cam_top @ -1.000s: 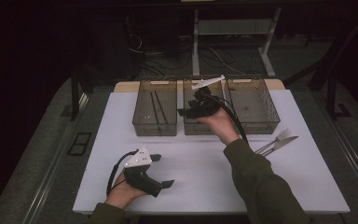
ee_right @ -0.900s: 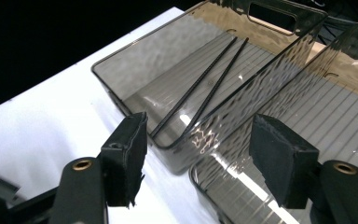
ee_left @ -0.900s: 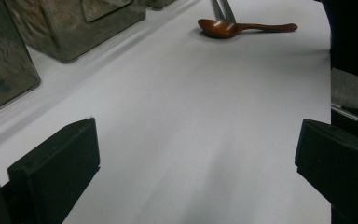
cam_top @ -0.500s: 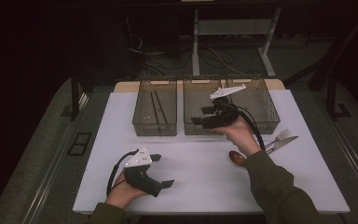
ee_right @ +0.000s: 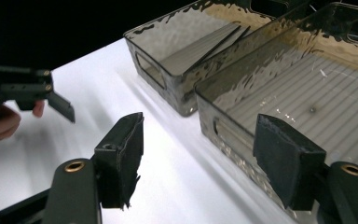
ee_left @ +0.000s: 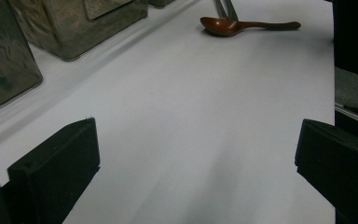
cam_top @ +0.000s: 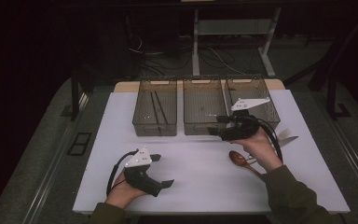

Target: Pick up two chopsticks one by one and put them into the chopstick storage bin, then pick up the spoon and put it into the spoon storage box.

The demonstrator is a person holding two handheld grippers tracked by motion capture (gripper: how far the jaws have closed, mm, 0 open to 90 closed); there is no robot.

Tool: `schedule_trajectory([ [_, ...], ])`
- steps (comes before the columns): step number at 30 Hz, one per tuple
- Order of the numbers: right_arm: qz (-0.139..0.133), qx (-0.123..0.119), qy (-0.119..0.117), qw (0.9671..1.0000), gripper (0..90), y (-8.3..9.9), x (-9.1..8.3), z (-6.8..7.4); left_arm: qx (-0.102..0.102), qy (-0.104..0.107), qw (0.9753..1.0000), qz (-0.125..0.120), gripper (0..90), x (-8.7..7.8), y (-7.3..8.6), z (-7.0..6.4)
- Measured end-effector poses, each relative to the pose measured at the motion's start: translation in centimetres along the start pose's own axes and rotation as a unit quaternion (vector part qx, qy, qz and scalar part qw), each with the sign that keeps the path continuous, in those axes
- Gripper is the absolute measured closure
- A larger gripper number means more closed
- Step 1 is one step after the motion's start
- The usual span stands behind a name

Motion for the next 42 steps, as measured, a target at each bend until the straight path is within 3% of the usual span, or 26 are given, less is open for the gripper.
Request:
schedule_trajectory([
  [9, 0.006, -0.006, 0.002, 1.0000, 33.3, 2.4, -2.6, -0.2, 0.000, -0.001, 1.0000, 0.001, 0.0, 0.0, 0.0, 0.0],
  [23, 0.027, -0.014, 0.016, 0.9994, 32.3, 5.8, -4.9, -0.4, -0.004, -0.007, 1.0000, -0.005, 0.0, -0.5, 0.2, 0.5],
  [35, 0.038, 0.001, 0.038, 0.9986, 33.6, 8.4, -7.1, -1.3, -0.003, -0.006, 1.0000, -0.005, 0.0, -0.5, 0.2, 0.5],
  [42, 0.058, 0.006, 0.051, 0.9970, 40.3, 10.2, -8.1, -1.9, -0.001, -0.007, 1.0000, -0.005, 0.0, -0.5, 0.2, 0.4],
])
Point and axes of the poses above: each handheld gripper's, and its own axes: x roughly forward along the jaws, y roughly out of its underside, z roughly to its left, the point moved 2 cm from there along x, roughly forward along the jaws, and after that the axes turned 4 degrees about x, right-handed, at the moved point
